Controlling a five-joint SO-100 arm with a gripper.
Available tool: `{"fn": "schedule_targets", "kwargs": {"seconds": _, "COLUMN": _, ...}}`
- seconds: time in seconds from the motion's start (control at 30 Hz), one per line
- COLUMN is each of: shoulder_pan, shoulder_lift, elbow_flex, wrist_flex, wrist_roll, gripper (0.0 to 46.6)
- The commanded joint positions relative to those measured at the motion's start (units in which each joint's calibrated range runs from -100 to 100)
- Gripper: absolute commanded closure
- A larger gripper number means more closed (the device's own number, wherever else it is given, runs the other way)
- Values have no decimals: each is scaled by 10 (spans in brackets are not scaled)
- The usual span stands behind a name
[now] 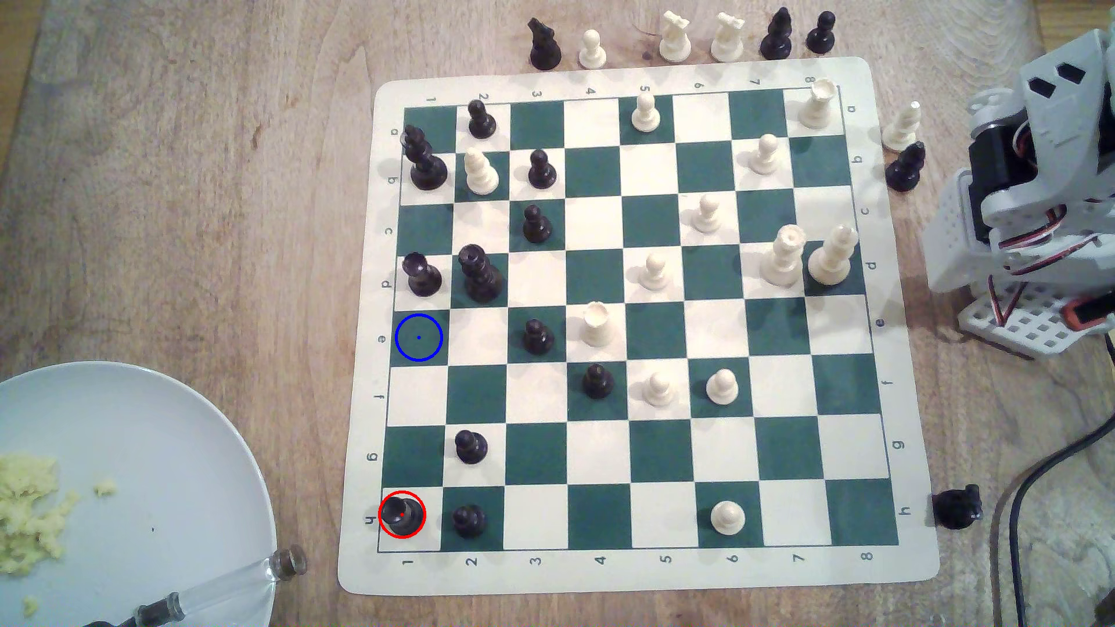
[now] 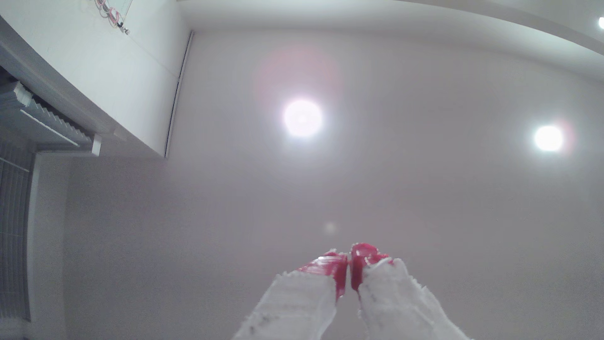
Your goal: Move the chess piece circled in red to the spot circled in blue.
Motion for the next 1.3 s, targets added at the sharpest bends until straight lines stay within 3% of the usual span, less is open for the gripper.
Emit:
{"fn": "schedule_targets", "kwargs": {"seconds": 0.0, "shoulder_pan": -21, "shoulder_lift": -3, "elbow_flex": 13, "wrist_flex": 30, "wrist_roll": 0, "gripper": 464}}
{"fn": "schedule_targets", "kwargs": {"seconds": 0.1, "shoulder_pan": -28, "shoulder_lift": -3, "elbow_flex": 0, "wrist_flex": 138, "wrist_roll": 0, "gripper": 464}}
{"fn": "schedule_targets", "kwargs": {"seconds": 0.27, "shoulder_pan": 8, "shoulder_lift": -3, "elbow_flex": -83, "wrist_flex": 460, "wrist_roll": -3, "gripper": 464}}
{"fn": "schedule_targets", "kwargs": {"seconds": 0.6, "shoulder_pan": 16, "shoulder_lift": 8, "elbow_flex": -148, "wrist_flex": 814, "wrist_roll": -4, "gripper": 464}}
{"fn": "schedule_targets", "kwargs": {"seconds": 0.67, "shoulder_pan": 11, "shoulder_lift": 46, "elbow_flex": -184, "wrist_flex": 865, "wrist_roll": -4, "gripper": 464}}
{"fn": "schedule_targets", "kwargs": {"seconds": 0.73, "shoulder_pan": -28, "shoulder_lift": 111, "elbow_flex": -248, "wrist_flex": 966, "wrist_roll": -5, "gripper": 464}}
{"fn": "schedule_targets", "kwargs": {"seconds": 0.87, "shoulder_pan": -89, "shoulder_lift": 158, "elbow_flex": -302, "wrist_flex": 997, "wrist_roll": -7, "gripper": 464}}
{"fn": "schedule_targets", "kwargs": {"seconds": 0.93, "shoulder_pan": -98, "shoulder_lift": 174, "elbow_flex": -310, "wrist_flex": 1025, "wrist_roll": -35, "gripper": 464}}
{"fn": "schedule_targets", "kwargs": {"seconds": 1.27, "shoulder_pan": -129, "shoulder_lift": 439, "elbow_flex": -423, "wrist_flex": 1046, "wrist_roll": -34, "gripper": 464}}
